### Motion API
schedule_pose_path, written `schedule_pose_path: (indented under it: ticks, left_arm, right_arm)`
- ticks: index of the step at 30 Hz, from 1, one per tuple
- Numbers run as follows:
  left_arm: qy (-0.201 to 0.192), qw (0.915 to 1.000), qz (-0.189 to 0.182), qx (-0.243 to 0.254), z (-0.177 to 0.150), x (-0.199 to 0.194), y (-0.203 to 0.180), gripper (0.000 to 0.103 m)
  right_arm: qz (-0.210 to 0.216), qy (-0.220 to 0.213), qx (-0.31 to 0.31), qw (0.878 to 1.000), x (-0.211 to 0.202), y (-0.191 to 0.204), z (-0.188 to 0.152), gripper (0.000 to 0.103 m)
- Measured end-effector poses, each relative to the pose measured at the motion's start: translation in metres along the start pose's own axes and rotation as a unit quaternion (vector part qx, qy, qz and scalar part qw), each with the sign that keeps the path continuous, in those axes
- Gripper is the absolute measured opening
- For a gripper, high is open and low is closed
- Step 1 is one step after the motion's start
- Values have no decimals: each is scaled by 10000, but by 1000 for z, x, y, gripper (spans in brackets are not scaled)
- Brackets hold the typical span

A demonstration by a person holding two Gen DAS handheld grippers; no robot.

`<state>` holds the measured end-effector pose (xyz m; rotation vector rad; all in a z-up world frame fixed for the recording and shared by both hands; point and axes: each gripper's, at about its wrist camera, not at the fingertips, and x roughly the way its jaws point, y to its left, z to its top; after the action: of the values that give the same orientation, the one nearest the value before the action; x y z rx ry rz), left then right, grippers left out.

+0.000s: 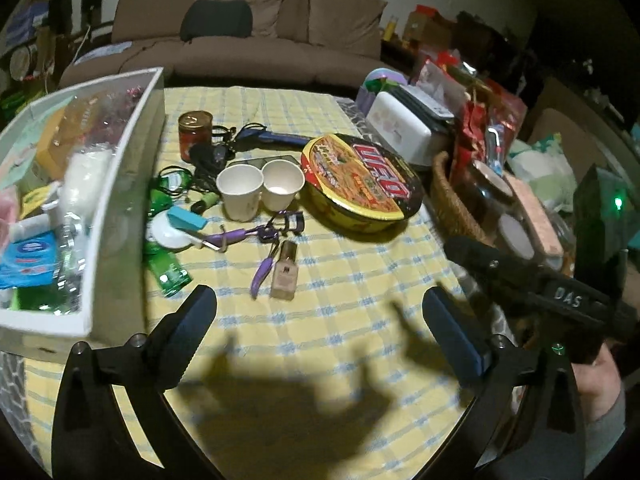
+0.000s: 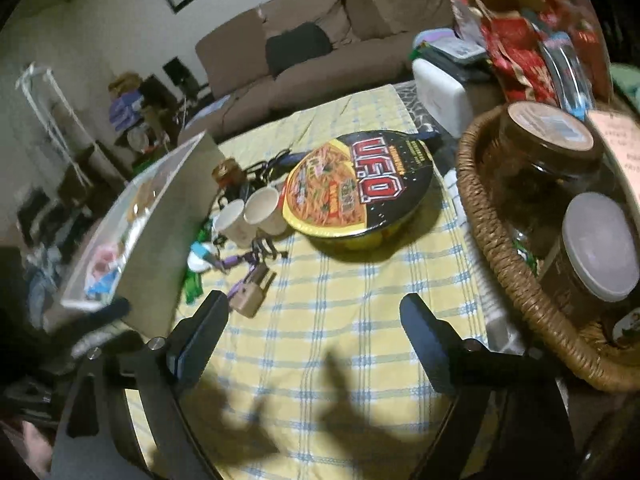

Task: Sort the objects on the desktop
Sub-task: 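Grasp the UFO noodle bowl rim with the right tool and lift it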

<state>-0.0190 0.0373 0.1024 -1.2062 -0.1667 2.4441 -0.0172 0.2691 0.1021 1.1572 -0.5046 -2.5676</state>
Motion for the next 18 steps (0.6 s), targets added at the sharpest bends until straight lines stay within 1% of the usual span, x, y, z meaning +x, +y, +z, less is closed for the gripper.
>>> schedule_pose_path:
  ticks: [4, 7, 8, 10, 11, 12, 13, 16, 18]
  left_arm:
    - [141, 9989, -111, -441, 24, 30, 6, 103]
    - [194, 9974, -188, -664, 51, 54, 10, 103]
    - [190, 9978, -149, -624, 61, 60, 10, 103]
    - [167, 9992, 13, -361, 87, 75, 6, 103]
    - [182, 9996, 132, -197, 102, 85, 5, 103]
    - [225, 9995, 182, -85, 113, 95, 4, 103]
    - [334, 9993, 176, 13, 128, 110, 3, 103]
    - [647, 9977, 182, 117, 154, 149, 4, 103]
    - [871, 9961, 65, 135, 163, 173, 4, 102]
  right_arm:
    - [284, -106, 457, 9985, 11, -18, 16, 89]
    - [500, -122, 1028, 9934, 27, -35, 27, 89]
    - [476, -212, 1134, 9922, 30, -37, 31, 80]
    - [427, -275, 1113, 9925, 37, -37, 37, 75]
    - [315, -309, 1062, 9934, 39, -36, 39, 74]
    - [195, -362, 976, 9944, 41, -34, 41, 70]
    - [119, -388, 904, 9951, 42, -32, 42, 69]
    - [-75, -384, 801, 9960, 49, -28, 42, 67]
    - [-158, -314, 815, 9961, 54, -27, 41, 63]
